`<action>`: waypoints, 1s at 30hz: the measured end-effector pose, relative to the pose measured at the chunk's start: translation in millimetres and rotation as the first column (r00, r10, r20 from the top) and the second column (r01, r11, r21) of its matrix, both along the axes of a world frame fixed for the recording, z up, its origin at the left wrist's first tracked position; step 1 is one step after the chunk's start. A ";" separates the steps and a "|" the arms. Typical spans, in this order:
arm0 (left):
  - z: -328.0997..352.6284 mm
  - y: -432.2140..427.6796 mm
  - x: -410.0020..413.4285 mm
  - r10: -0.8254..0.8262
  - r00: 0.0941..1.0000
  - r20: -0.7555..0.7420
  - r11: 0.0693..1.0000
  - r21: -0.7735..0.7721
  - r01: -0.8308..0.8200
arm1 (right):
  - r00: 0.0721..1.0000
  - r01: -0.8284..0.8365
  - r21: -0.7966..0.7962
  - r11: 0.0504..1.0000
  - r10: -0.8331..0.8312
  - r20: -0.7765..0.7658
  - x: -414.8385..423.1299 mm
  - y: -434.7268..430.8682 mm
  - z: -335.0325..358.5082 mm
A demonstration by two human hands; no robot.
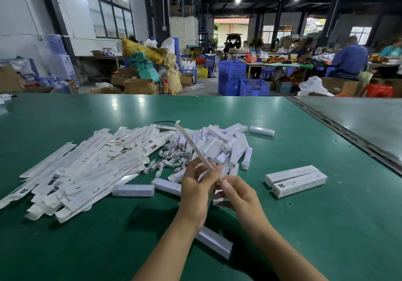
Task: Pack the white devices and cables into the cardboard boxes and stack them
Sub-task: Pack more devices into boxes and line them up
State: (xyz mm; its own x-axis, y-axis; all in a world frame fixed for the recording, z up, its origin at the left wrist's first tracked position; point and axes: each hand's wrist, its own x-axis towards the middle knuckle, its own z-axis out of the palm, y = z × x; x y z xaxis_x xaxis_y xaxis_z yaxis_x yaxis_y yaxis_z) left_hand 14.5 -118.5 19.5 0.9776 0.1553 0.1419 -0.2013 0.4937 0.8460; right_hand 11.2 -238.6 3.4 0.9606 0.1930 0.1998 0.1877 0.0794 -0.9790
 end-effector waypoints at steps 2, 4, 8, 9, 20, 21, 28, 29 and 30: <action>-0.3 3.3 -2.8 -0.011 1.000 -0.018 0.997 -0.079 0.009 | 1.000 -0.005 0.008 1.000 0.005 -0.011 0.6 -0.6 -1.0; -0.3 8.5 -4.3 0.005 1.000 -0.017 0.993 -0.119 -0.007 | 0.999 -0.026 -0.023 0.999 0.025 -0.019 1.8 -1.8 -2.5; 0.8 26.5 -1.9 -0.006 1.000 0.008 0.967 -0.256 0.008 | 0.995 -0.089 -0.063 0.994 0.087 -0.040 2.6 -1.3 -4.2; 1.5 31.2 -1.5 -0.015 1.000 0.019 0.966 -0.257 0.019 | 0.994 -0.100 -0.065 0.993 0.097 -0.045 2.5 -1.2 -4.1; -3.0 41.7 2.5 -0.014 0.999 0.028 0.960 -0.279 0.022 | 0.986 -0.131 -0.048 0.990 0.125 -0.109 -1.4 -4.9 1.2; -2.4 41.5 1.6 -0.022 0.999 0.025 0.961 -0.276 0.028 | 0.984 -0.140 -0.052 0.989 0.134 -0.115 -2.2 -5.4 1.9; -6.6 38.6 2.1 -0.050 0.998 -0.038 0.956 -0.290 0.037 | 0.982 -0.152 -0.060 0.987 0.144 -0.121 -3.0 -5.0 -0.2; -7.1 38.7 2.2 -0.049 0.998 -0.037 0.957 -0.290 0.036 | 0.982 -0.148 -0.053 0.987 0.141 -0.122 -3.2 -4.5 -1.0; -7.8 39.2 3.0 -0.046 0.998 -0.034 0.956 -0.290 0.035 | 0.983 -0.144 -0.049 0.988 0.137 -0.122 -3.2 -3.7 -1.6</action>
State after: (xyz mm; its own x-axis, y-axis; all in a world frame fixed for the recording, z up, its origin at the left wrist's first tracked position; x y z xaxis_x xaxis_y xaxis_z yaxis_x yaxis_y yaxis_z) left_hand 17.5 -79.2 11.8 0.9879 0.1442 0.0577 -0.1452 0.7256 0.6727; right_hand 8.0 -242.3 1.8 0.9392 0.3357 0.0717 0.0617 0.0404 -0.9973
